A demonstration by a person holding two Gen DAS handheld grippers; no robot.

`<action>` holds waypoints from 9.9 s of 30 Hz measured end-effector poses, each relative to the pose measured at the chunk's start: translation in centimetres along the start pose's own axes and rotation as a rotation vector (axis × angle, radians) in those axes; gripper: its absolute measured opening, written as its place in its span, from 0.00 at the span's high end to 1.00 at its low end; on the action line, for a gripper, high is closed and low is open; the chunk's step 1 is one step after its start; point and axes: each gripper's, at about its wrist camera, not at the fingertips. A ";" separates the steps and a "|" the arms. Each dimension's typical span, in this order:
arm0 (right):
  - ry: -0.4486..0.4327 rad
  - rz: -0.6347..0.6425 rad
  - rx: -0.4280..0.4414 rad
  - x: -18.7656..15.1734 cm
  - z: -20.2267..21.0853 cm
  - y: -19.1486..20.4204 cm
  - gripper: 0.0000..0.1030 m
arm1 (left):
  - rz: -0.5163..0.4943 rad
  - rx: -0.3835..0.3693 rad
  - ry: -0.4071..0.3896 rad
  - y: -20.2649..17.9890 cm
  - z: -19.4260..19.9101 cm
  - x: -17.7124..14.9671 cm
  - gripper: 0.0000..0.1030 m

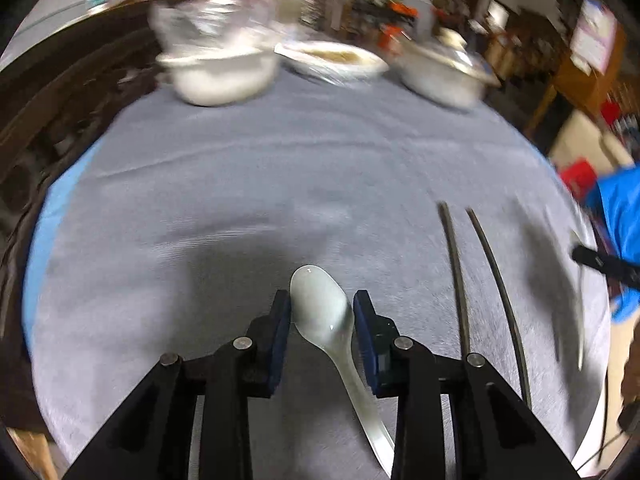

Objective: Organize utensils
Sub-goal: 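Lift both white spoons off the cloth with both grippers, then carry both spoons upright over the mesh cup with both grippers, then lower both spoons into the mesh cup and open both grippers, then withdraw both grippers from the cup and move the right gripper to the loose chopsticks, then close the right gripper on a loose black chopstick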

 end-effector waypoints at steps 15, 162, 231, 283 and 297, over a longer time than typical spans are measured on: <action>-0.433 -0.057 0.117 -7.2 13.6 0.8 0.69 | 0.239 0.266 -0.282 5.6 13.9 -7.9 0.68; -0.596 0.152 0.130 -15.8 13.6 11.2 0.68 | 0.011 0.053 -0.640 -7.9 20.6 -13.9 0.66; -0.293 0.139 -0.206 -13.2 16.3 7.0 0.29 | 0.243 0.208 -0.430 2.1 25.3 -17.5 0.33; 0.272 0.216 -0.071 4.4 -11.8 9.1 0.92 | -0.087 -0.051 0.053 1.3 2.2 0.4 0.33; 0.255 0.161 -0.020 3.4 -9.3 3.2 0.93 | -0.238 -0.194 0.158 -7.6 -3.7 5.5 0.48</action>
Point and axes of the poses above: each gripper's, at about its wrist camera, not at the fingertips, and z roughly against the way its jaws point, y to its left, x to its top, and after that the axes turned 4 degrees about z, right-handed
